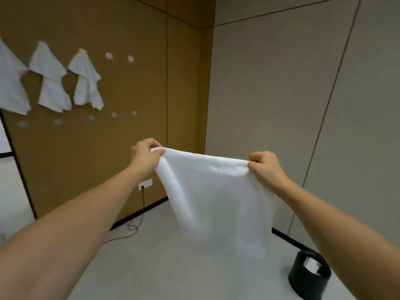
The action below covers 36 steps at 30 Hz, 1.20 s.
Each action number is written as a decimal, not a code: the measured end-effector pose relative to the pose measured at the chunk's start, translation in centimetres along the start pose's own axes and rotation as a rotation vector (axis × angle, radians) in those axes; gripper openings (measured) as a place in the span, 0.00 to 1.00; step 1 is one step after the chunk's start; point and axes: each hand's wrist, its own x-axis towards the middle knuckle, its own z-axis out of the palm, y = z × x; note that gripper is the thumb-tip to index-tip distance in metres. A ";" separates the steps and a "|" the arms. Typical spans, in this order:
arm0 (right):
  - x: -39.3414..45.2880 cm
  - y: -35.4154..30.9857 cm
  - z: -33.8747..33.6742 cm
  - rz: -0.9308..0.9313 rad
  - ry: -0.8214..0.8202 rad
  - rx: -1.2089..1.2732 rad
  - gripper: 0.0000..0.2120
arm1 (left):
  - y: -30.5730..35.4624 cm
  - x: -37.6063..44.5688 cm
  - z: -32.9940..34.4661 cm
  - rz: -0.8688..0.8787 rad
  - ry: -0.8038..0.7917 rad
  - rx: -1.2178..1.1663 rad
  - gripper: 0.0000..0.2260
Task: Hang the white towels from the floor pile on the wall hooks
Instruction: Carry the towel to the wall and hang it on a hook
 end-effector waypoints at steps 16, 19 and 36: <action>31.0 -1.5 20.0 -0.272 -0.206 0.210 0.09 | -7.9 22.9 -4.3 -0.065 0.351 0.253 0.03; 36.1 -3.0 24.3 -0.300 -0.207 0.217 0.09 | -10.2 28.2 -5.5 -0.022 0.383 0.267 0.04; 65.9 -10.6 43.3 -0.390 -0.092 0.177 0.20 | -20.6 57.1 -9.2 -0.007 0.496 0.282 0.06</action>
